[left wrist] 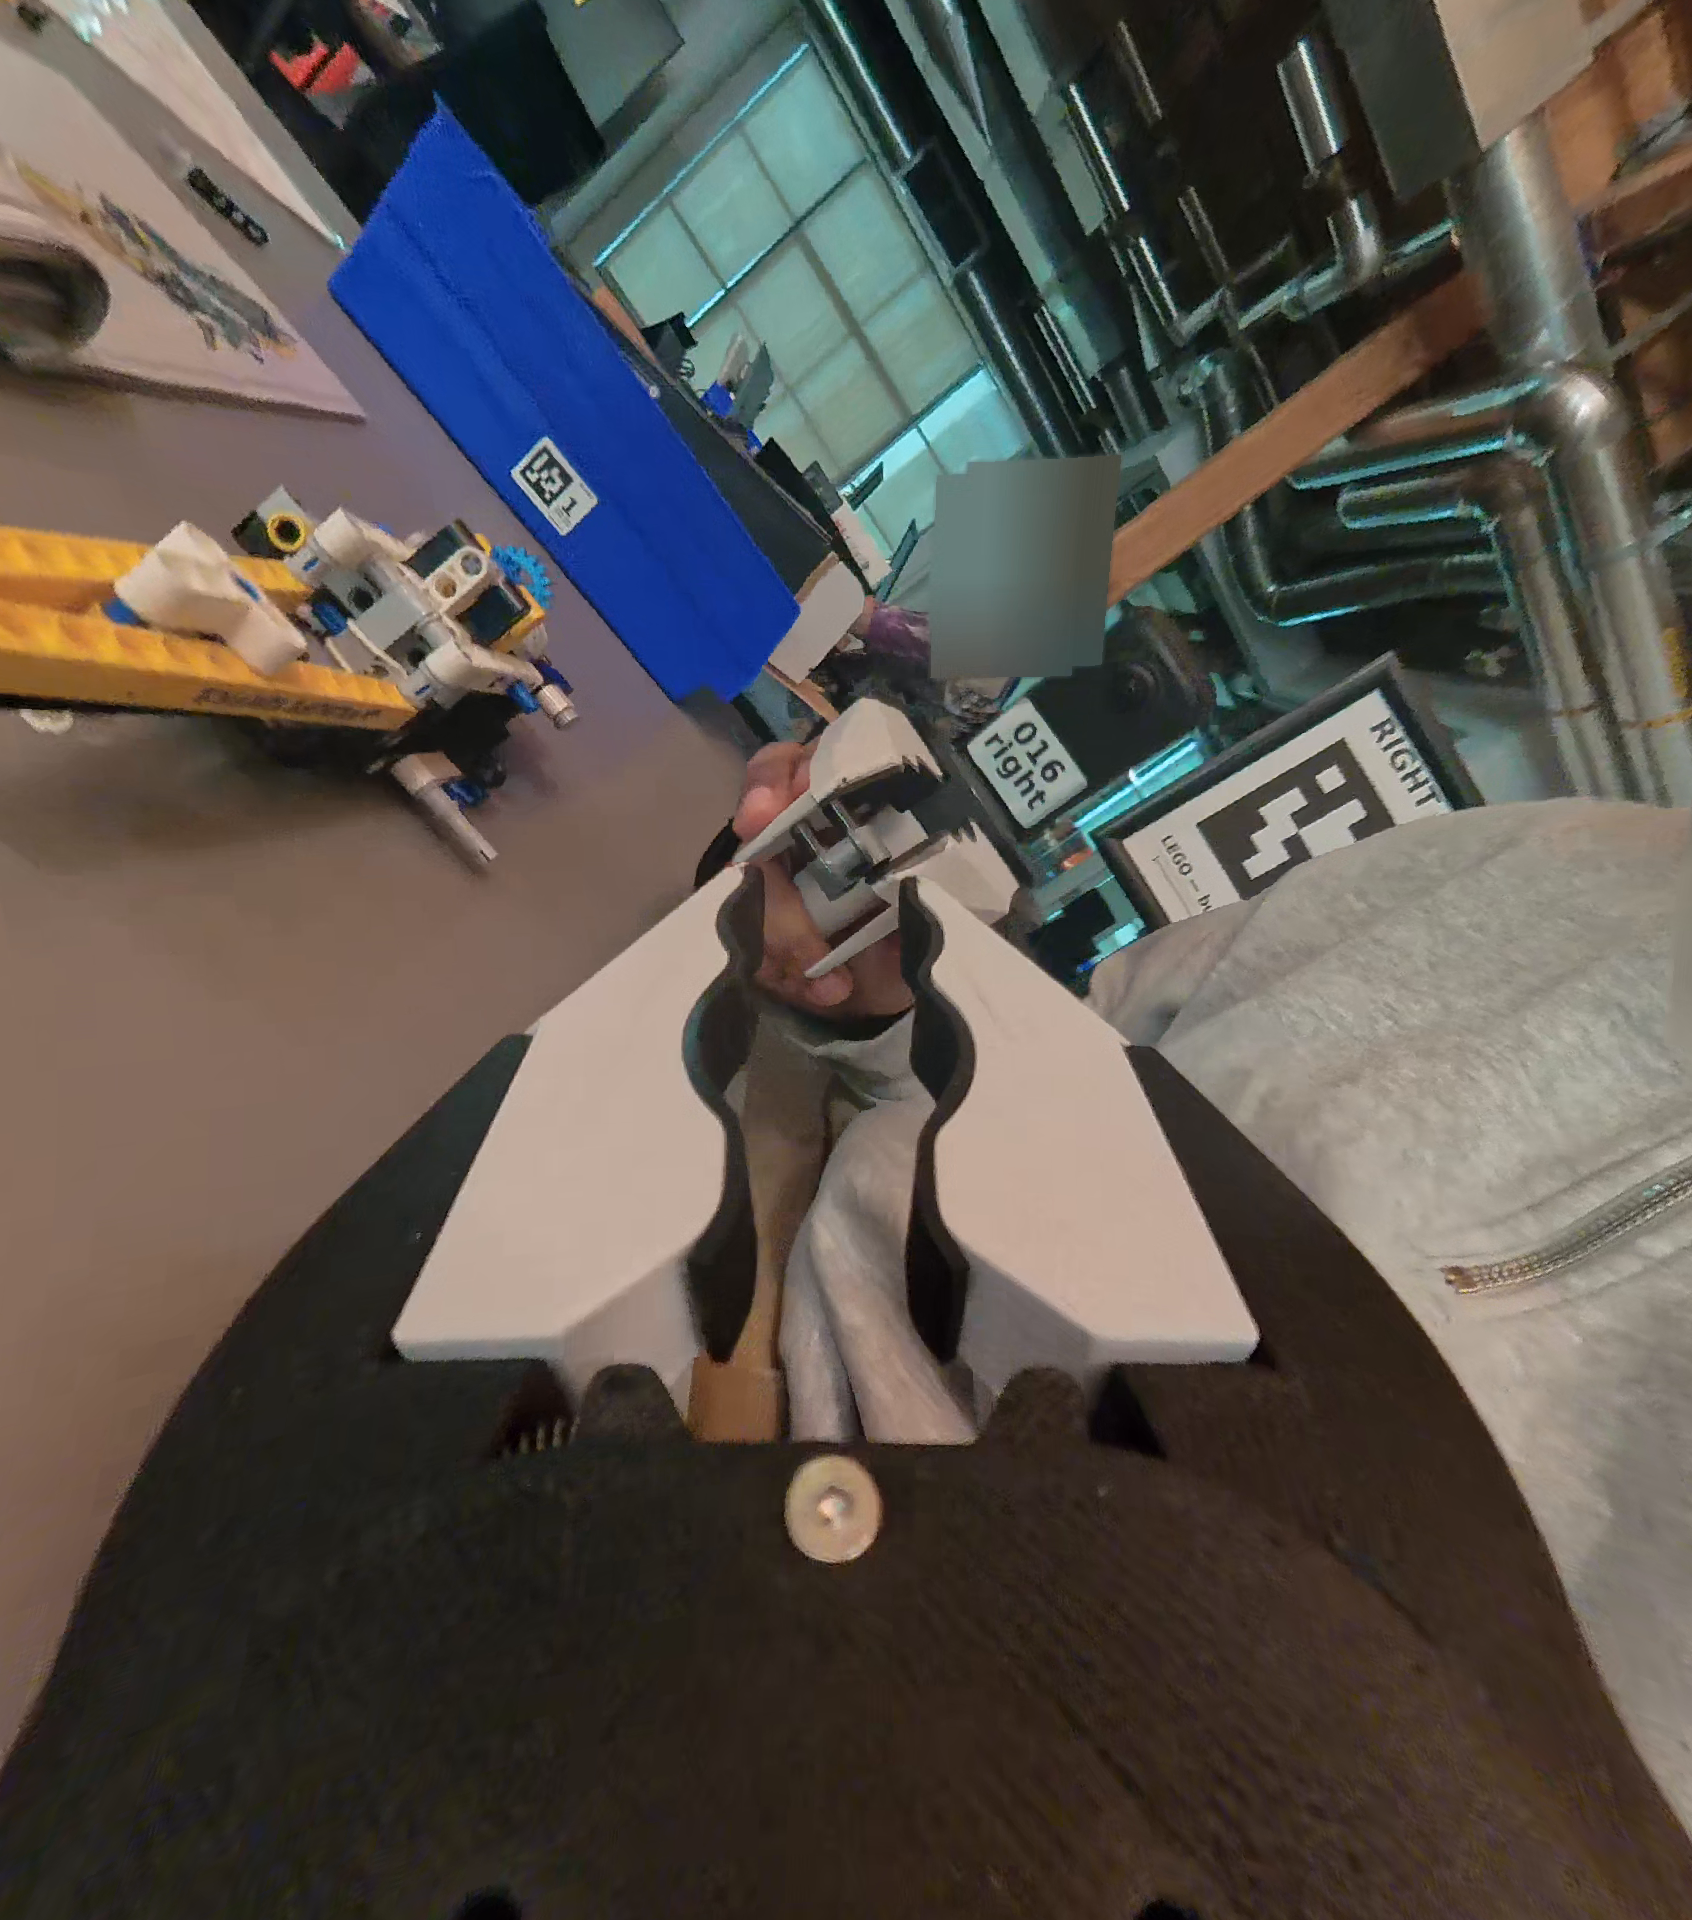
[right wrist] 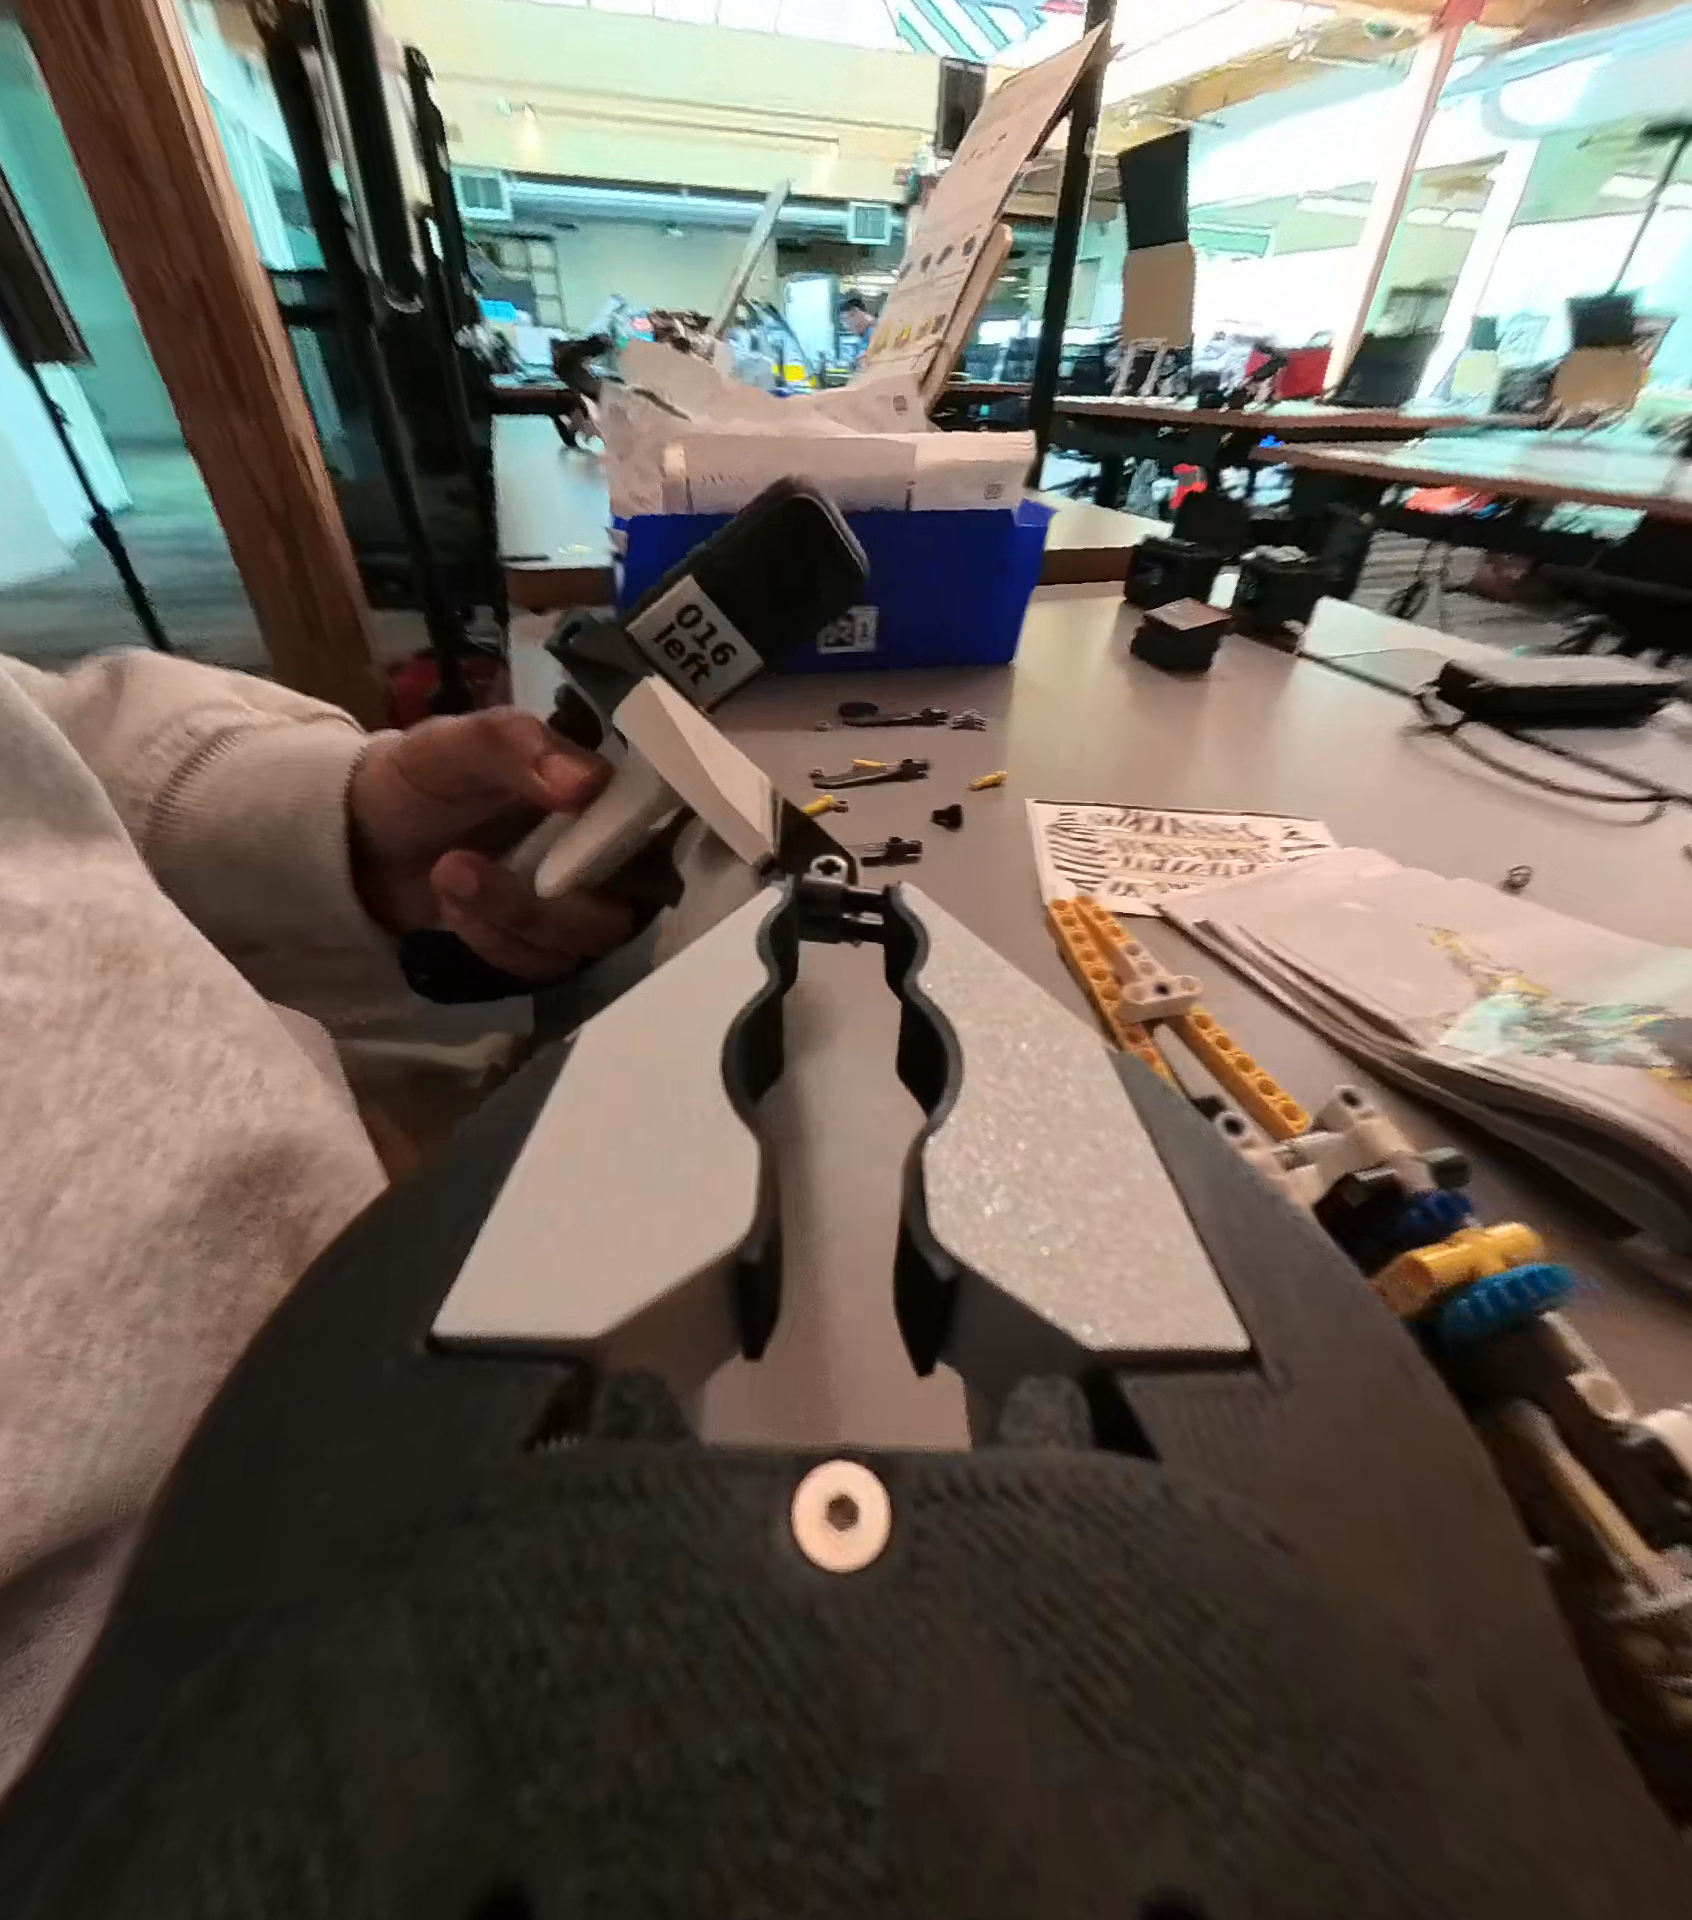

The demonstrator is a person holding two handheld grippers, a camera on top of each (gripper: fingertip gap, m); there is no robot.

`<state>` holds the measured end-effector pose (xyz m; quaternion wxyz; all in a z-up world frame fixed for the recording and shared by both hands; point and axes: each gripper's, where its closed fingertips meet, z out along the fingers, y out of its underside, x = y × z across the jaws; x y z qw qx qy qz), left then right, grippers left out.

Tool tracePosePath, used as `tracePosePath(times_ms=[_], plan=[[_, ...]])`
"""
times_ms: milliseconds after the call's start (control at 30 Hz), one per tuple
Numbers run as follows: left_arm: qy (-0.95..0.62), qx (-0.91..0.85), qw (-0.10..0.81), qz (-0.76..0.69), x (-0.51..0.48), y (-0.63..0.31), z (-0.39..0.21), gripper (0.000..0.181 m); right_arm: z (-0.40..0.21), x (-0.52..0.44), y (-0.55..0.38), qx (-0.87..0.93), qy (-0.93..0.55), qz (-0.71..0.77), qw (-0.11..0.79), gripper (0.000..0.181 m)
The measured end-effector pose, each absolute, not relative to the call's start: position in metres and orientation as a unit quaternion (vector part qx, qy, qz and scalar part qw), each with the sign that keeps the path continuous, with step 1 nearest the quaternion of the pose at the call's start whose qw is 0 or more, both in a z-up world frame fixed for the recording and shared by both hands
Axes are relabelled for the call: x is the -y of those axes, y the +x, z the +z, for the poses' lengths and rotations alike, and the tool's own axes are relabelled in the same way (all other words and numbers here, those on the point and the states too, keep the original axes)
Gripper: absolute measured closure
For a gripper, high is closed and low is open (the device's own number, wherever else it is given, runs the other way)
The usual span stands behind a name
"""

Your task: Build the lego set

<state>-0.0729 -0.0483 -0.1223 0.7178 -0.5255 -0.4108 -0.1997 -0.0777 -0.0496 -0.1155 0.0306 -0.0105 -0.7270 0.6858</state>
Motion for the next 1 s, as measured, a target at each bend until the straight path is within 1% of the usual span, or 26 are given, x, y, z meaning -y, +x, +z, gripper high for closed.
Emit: tracePosePath(times_ms=[167, 233, 333, 433, 667, 733, 1000], plan=[[-0.556, 0.389, 0.718, -0.154, 0.0444, -0.0702, -0.1188, 0.161, -0.1143, 0.0500, -0.0722, 0.722, -0.042, 0.686, -0.081, 0.167], [-0.562, 0.374, 0.720, -0.161, 0.0405, -0.0654, -0.1163, 0.168, -0.1129, 0.0493, -0.0729, 0.716, -0.054, 0.688, -0.105, 0.167], [-0.566, 0.370, 0.718, -0.162, 0.0388, -0.0638, -0.1168, 0.173, -0.1110, 0.0477, -0.0752, 0.707, -0.068, 0.693, -0.125, 0.167], [-0.564, 0.371, 0.721, -0.160, 0.0407, -0.0645, -0.1160, 0.177, -0.1121, 0.0481, -0.0745, 0.708, -0.069, 0.689, -0.138, 0.167], [-0.561, 0.372, 0.722, -0.158, 0.0415, -0.0656, -0.1159, 0.176, -0.1128, 0.0486, -0.0752, 0.709, -0.071, 0.688, -0.137, 0.167], [-0.560, 0.379, 0.720, -0.156, 0.0421, -0.0675, -0.1175, 0.179, -0.1132, 0.0488, -0.0758, 0.710, -0.073, 0.687, -0.135, 0.167], [-0.557, 0.378, 0.724, -0.151, 0.0434, -0.0685, -0.1158, 0.177, -0.1136, 0.0491, -0.0767, 0.710, -0.075, 0.687, -0.135, 0.167]])
